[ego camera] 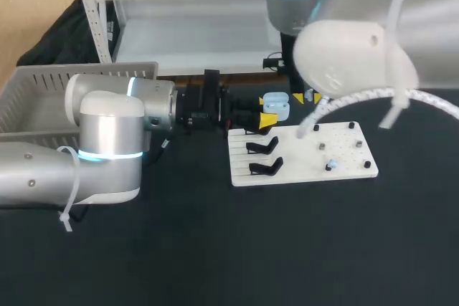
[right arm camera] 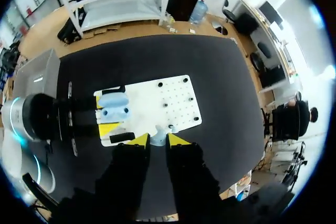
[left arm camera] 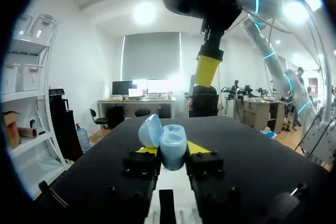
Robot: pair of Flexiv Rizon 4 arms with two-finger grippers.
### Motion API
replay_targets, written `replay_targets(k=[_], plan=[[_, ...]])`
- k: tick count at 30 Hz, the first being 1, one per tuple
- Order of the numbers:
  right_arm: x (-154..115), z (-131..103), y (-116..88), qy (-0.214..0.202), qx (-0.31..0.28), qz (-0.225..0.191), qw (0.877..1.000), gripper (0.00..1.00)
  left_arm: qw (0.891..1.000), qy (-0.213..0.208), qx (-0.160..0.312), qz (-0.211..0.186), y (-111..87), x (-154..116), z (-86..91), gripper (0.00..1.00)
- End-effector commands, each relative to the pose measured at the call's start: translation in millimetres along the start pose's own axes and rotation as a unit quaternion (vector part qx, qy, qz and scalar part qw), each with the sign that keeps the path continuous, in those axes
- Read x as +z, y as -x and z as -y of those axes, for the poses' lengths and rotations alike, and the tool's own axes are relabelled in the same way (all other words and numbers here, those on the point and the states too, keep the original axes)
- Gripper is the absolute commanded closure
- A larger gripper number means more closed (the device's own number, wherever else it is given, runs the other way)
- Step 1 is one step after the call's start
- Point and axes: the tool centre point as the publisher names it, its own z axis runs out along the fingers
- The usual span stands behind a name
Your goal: Pick up each earbud case from the left stands, insert the matching earbuds, close the lid, and place the case in the box.
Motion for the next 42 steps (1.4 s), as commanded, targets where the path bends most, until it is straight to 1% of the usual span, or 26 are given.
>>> replay_targets(k=[1,16,17,22,24,26,28,34,42], plan=[[5.5,-13.5,12.6,-0.007,0.006,-0.022,1.0,1.0,1.0,0.005,0.001,0.0,-0.1,0.2,2.7,1.0],[5.9,-13.7,12.7,-0.003,0.007,-0.022,1.0,1.0,1.0,0.005,0.001,0.0,-0.1,0.2,2.7,1.0],[6.9,-13.4,12.4,-0.007,0.021,-0.028,0.999,1.0,1.0,0.005,0.001,0.0,-0.1,0.2,2.7,1.0],[2.0,-19.9,14.3,0.015,0.085,-0.05,0.995,1.0,1.0,0.005,0.001,0.0,-0.1,0.2,2.7,1.0],[1.5,-22.2,15.7,0.007,0.11,-0.056,0.992,1.0,1.0,0.005,0.001,0.0,-0.1,0.2,2.7,1.0],[-0.2,-24.2,18.0,0.01,0.143,-0.061,0.988,1.0,1.0,0.005,0.001,0.0,-0.1,0.2,2.7,1.0],[0.1,-26.1,19.4,-0.001,0.156,-0.061,0.986,1.0,1.0,0.005,0.001,0.0,-0.1,0.2,2.7,1.0],[3.8,-35.7,17.4,-0.008,0.168,-0.069,0.983,1.0,1.0,0.005,0.001,0.0,-0.1,0.2,2.7,1.0],[4.2,-36.3,17.1,-0.008,0.169,-0.07,0.983,1.0,1.0,0.005,0.001,0.0,-0.1,0.2,2.7,1.0]])
